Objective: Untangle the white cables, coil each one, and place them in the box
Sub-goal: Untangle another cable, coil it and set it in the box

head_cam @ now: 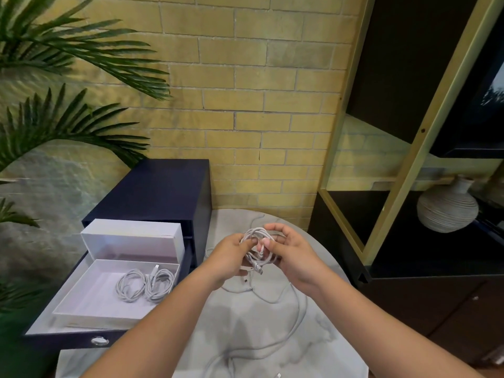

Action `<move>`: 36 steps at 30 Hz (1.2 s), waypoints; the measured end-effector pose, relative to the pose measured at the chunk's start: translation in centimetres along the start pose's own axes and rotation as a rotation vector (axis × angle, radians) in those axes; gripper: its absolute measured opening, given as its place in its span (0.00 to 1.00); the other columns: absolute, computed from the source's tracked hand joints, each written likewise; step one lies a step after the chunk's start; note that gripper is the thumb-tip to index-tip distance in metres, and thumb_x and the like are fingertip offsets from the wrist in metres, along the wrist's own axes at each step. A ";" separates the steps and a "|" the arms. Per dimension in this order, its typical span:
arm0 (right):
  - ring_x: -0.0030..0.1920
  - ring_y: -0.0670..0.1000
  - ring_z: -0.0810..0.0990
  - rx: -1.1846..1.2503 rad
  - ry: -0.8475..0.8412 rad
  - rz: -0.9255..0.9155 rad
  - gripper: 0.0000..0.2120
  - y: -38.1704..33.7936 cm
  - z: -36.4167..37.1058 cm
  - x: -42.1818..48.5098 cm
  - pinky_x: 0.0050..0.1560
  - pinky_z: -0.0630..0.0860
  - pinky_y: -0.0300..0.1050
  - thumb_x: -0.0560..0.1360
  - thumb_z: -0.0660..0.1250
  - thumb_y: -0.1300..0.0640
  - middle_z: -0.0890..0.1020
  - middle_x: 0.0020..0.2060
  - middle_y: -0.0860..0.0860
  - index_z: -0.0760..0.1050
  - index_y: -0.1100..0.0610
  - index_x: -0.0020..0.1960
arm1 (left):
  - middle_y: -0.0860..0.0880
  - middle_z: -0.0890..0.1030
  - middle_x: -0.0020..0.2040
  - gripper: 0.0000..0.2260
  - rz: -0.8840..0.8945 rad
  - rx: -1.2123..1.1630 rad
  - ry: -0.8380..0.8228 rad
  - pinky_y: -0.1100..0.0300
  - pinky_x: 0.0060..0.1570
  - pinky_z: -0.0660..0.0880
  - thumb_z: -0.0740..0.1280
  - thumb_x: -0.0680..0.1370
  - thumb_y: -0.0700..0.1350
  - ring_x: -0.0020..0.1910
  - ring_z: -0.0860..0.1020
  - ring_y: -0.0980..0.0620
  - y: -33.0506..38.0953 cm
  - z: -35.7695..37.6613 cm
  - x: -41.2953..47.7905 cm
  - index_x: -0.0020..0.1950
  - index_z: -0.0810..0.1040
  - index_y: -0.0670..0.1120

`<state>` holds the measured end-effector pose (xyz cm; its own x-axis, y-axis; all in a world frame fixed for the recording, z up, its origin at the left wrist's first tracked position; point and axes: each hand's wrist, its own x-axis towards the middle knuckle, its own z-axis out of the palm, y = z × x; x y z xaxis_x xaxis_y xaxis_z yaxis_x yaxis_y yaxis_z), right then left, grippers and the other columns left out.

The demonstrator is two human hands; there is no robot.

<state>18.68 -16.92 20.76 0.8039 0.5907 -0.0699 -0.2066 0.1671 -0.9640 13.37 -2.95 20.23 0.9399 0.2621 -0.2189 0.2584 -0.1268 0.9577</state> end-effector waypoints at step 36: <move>0.50 0.55 0.78 -0.329 -0.180 0.062 0.17 -1.9 -2.2 0.3 0.55 0.75 0.48 0.77 0.66 0.64 0.80 0.51 0.58 0.69 0.56 0.65 | 0.53 0.80 0.34 0.10 0.258 0.110 0.152 0.61 0.45 0.74 0.58 0.82 0.49 0.39 0.79 0.55 0.8 1.2 -0.5 0.51 0.77 0.46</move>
<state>20.56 -18.83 21.98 0.6790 0.7255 -0.1126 -0.0379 -0.1185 -0.9922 13.41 -4.36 20.85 0.9357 0.3464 0.0667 0.0465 -0.3084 0.9501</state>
